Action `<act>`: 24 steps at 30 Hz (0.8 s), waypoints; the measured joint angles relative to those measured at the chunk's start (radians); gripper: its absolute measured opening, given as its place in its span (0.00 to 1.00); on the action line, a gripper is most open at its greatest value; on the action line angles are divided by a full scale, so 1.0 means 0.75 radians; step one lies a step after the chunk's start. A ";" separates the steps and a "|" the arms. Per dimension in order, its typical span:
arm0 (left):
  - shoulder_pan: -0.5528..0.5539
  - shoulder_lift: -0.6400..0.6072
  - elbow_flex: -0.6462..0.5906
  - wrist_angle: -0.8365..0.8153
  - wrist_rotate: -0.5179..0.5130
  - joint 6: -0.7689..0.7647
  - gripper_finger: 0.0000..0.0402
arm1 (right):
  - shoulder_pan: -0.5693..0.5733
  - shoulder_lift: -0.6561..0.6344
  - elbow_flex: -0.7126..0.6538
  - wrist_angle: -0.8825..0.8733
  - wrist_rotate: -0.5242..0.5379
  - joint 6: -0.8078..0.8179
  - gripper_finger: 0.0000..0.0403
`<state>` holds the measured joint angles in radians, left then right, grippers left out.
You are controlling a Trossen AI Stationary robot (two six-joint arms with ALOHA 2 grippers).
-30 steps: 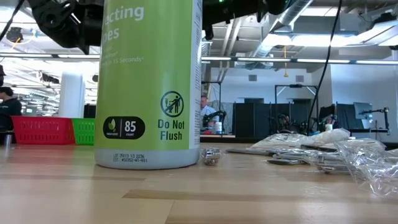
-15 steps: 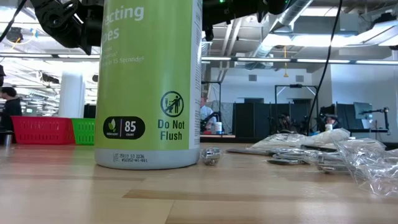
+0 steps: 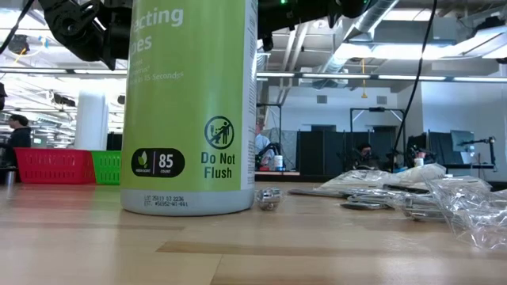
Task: Pick & Place Travel size toiletries
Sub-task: Put the gray deodorant into the top green bin
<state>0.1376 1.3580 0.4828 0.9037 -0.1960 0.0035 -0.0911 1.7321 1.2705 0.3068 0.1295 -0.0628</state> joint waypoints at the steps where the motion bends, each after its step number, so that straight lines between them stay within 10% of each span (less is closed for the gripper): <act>1: 0.005 -0.015 -0.013 -0.003 -0.016 0.000 0.46 | -0.005 0.000 0.000 -0.006 0.000 0.000 0.47; 24: 0.021 -0.632 -0.350 -0.433 -0.826 0.020 0.46 | -0.038 0.001 0.000 -0.040 0.002 0.001 0.40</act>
<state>0.1532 0.8837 0.2203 0.5792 -0.8156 0.0183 -0.1192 1.7325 1.2705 0.2768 0.1310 -0.0620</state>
